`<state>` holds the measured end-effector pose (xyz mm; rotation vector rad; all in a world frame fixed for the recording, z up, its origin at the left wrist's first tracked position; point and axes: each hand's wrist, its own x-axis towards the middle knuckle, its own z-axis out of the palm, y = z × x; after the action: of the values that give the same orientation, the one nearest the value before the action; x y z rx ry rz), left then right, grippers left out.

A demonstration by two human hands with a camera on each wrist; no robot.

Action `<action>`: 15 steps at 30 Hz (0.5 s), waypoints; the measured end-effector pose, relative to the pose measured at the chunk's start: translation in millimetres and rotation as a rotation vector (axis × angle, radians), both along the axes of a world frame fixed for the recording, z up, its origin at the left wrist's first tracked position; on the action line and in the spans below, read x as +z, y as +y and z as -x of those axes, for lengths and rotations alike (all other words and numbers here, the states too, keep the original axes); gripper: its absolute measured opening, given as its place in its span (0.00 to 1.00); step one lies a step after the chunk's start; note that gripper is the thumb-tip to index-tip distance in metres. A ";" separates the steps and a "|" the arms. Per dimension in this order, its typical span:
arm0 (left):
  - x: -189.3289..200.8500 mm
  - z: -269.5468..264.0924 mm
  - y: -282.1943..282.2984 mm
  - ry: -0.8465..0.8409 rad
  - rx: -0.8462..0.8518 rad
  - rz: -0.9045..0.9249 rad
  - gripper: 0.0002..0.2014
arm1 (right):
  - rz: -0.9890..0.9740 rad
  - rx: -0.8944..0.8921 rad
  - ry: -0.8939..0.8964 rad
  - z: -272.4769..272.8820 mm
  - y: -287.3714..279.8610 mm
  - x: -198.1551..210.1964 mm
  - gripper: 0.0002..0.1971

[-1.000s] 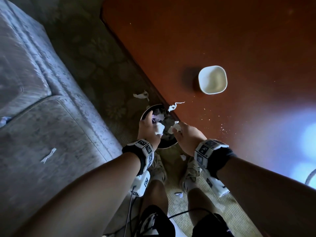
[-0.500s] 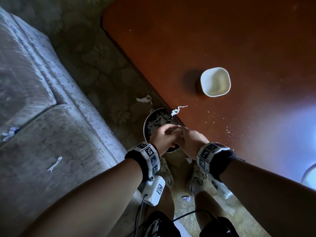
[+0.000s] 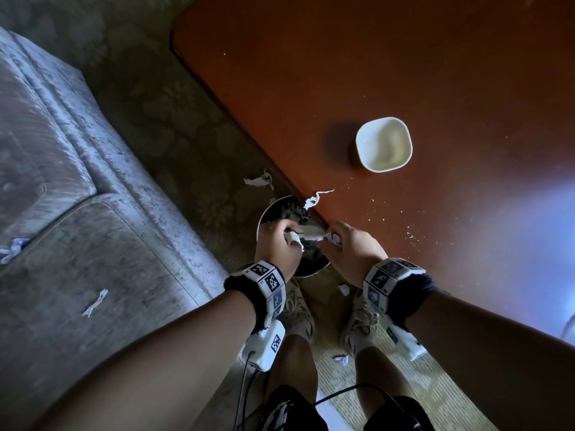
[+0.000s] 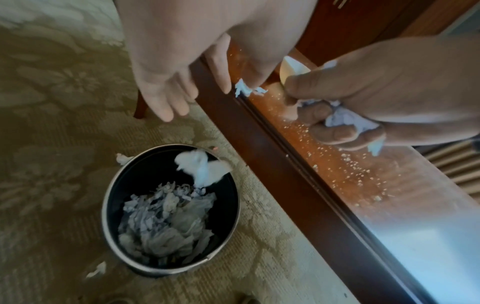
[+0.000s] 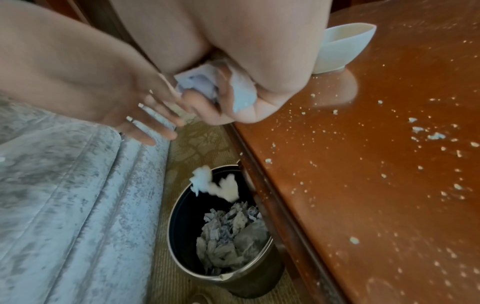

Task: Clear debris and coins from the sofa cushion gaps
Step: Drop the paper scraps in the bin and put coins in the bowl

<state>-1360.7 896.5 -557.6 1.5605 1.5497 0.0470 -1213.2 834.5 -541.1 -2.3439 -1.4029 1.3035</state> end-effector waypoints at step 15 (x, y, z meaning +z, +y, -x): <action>22.7 -32.3 -8.1 -0.486 0.595 0.781 0.12 | 0.011 0.080 0.132 -2.2 5.5 14.0 0.38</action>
<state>-1328.4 888.3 -534.8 0.4117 1.3430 0.1254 -1211.1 840.0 -527.1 -2.1846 -1.4658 1.4606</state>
